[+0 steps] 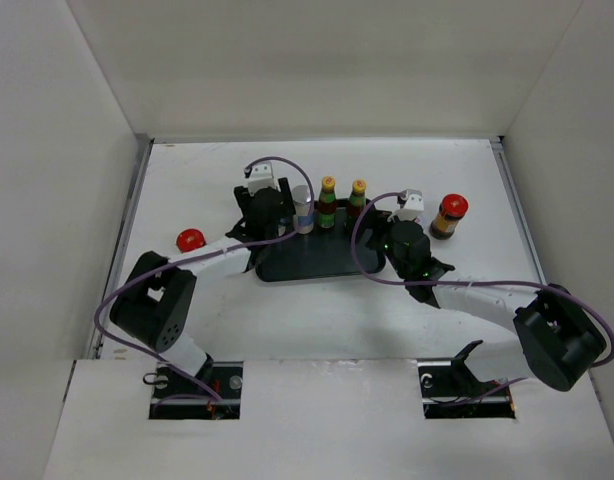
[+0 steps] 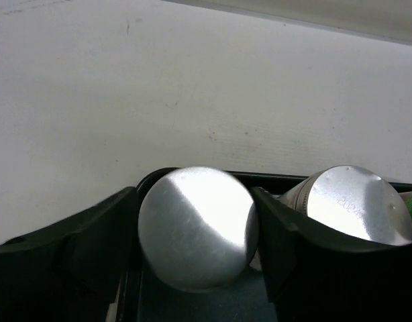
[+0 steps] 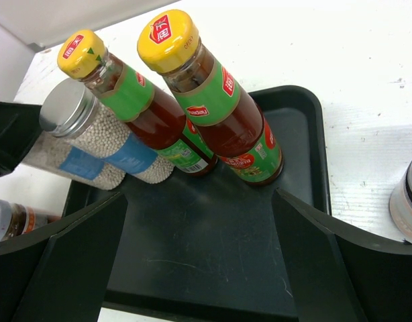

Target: Organize the condiment bottles

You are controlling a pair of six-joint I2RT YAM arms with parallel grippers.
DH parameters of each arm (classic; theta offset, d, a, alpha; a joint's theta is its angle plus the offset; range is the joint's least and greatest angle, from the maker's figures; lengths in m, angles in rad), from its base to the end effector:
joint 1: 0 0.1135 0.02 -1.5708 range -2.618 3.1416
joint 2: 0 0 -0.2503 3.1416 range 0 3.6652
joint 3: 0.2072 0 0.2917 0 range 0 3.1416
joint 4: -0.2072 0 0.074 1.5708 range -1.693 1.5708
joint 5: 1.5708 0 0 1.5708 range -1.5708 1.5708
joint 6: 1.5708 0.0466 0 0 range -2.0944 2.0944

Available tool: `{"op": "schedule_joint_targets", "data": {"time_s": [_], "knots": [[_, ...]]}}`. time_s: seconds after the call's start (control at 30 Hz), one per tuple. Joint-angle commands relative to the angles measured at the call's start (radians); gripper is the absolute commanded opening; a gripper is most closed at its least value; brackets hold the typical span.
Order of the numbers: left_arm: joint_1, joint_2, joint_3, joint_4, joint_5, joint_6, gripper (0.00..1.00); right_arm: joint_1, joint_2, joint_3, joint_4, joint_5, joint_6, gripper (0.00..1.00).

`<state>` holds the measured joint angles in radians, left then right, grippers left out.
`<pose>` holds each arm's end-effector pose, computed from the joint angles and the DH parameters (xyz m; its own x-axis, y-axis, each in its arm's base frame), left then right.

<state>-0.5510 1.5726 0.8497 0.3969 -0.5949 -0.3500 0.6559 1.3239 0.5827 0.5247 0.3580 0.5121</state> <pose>0.3382 -0.1772 0.1839 -0.2499 -0.1798 -0.9514 -0.1112 0.9814 -0.1562 0.2674 0.1852 0.1825 -0.2954 0.3518 -0.8882 -0.1781 0.8932 0.4130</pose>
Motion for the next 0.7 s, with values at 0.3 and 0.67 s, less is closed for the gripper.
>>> {"op": "schedule_joint_targets", "data": {"time_s": [0.3, 0.67], "knots": [[-0.020, -0.192, -0.049, 0.109, -0.059, -0.012, 0.95, 0.004, -0.014, 0.031, 0.051, -0.004, -0.009, 0.98], [0.116, -0.565, -0.144, -0.562, -0.108, -0.259, 0.93, 0.004, -0.003, 0.034, 0.047, -0.011, -0.001, 0.98]]}}
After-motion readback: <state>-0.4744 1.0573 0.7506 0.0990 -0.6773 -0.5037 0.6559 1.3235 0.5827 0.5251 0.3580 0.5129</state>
